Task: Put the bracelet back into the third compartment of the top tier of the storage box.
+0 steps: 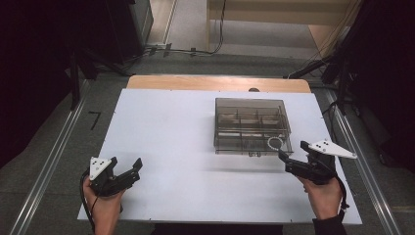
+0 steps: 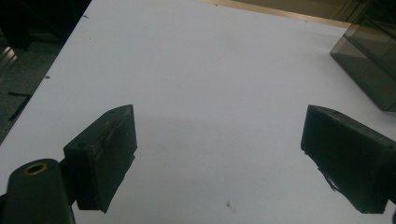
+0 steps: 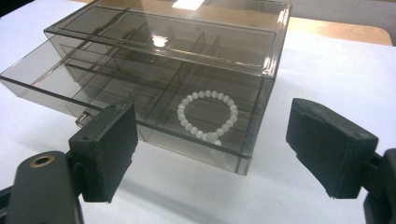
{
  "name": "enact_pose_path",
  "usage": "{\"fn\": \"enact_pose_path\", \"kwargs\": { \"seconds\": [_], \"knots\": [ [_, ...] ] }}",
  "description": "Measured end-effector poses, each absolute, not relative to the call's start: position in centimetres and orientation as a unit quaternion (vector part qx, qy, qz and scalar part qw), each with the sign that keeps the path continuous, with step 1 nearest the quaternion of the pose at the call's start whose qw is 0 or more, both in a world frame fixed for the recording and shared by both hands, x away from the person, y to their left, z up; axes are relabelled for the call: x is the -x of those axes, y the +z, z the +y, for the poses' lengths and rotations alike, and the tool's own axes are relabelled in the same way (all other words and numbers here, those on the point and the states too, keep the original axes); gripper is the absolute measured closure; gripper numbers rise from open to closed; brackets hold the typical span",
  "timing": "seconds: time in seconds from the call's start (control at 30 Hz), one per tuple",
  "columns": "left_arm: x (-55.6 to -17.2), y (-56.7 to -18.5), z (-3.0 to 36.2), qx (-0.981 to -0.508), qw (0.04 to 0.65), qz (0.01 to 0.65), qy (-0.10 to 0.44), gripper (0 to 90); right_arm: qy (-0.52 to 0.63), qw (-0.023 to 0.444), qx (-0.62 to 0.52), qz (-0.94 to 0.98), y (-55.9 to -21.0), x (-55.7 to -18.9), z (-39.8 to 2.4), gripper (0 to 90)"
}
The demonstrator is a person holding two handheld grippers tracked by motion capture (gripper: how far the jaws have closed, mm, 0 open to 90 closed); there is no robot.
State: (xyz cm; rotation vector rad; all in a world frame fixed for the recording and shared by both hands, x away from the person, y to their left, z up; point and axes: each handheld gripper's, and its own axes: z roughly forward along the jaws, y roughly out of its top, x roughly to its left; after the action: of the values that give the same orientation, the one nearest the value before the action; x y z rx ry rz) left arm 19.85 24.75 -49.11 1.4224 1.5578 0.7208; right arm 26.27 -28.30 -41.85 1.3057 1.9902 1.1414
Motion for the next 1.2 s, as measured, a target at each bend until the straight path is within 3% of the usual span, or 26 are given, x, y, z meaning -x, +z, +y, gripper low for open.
{"fn": "enact_pose_path", "kwargs": {
  "seconds": [1.2],
  "knots": [
    [-19.8,-49.0,24.6,-0.573,0.441,0.626,0.291,10.6,0.392,0.255,-0.497,0.731,-43.3,-23.7,-31.1,15.5]
  ]
}}
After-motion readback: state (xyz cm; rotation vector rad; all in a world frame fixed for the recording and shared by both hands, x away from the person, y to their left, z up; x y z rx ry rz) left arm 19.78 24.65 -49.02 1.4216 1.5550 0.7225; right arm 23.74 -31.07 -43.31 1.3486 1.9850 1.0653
